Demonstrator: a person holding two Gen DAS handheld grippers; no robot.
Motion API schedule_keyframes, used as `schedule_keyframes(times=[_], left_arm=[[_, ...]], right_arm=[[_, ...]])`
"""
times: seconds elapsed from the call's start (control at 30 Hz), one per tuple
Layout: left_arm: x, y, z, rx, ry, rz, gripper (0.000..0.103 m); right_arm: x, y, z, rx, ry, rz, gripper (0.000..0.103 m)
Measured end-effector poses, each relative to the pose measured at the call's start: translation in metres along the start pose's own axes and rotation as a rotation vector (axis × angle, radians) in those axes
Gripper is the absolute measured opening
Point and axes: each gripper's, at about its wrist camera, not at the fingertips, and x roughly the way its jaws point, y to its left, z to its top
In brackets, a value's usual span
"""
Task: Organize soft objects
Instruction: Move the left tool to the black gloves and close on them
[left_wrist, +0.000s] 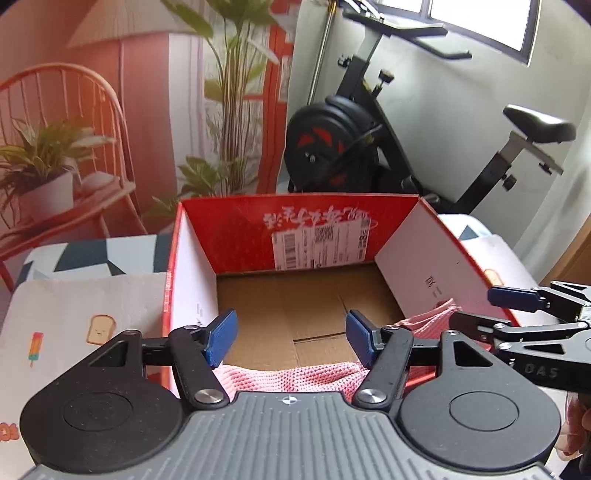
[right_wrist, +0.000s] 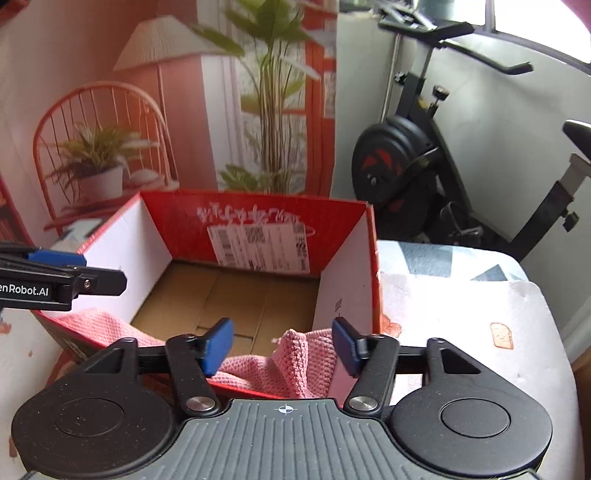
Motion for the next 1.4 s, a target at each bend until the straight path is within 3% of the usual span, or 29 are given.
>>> schedule_keyframes(times=[0.23,0.4,0.8,1.17,1.23,1.4], left_arm=[[-0.036,0.011,-0.028,-0.047,-0.062,-0.045,0.068],[-0.047,0.013,-0.059,-0.062,-0.064,-0.027,0.068],[-0.057,0.018,-0.111,-0.1,0.008,-0.049,0.067],[-0.058,0.017,-0.129,-0.136,0.033,-0.071,0.064],[-0.057,0.011,-0.131,-0.118,0.037,-0.098,0.055],[-0.045,-0.005,-0.134,-0.069,0.052,-0.108,0.055]], right_arm=[[-0.045,-0.005,-0.024,0.106,-0.152,0.082,0.059],[-0.063,0.003,-0.054,0.122,-0.221,0.09,0.06],[-0.082,0.023,-0.13,0.117,-0.13,0.088,0.06],[-0.072,0.029,-0.143,0.115,-0.086,0.096,0.059],[-0.071,0.028,-0.145,0.119,-0.082,0.092,0.059],[-0.069,0.023,-0.146,0.12,-0.075,0.071,0.059]])
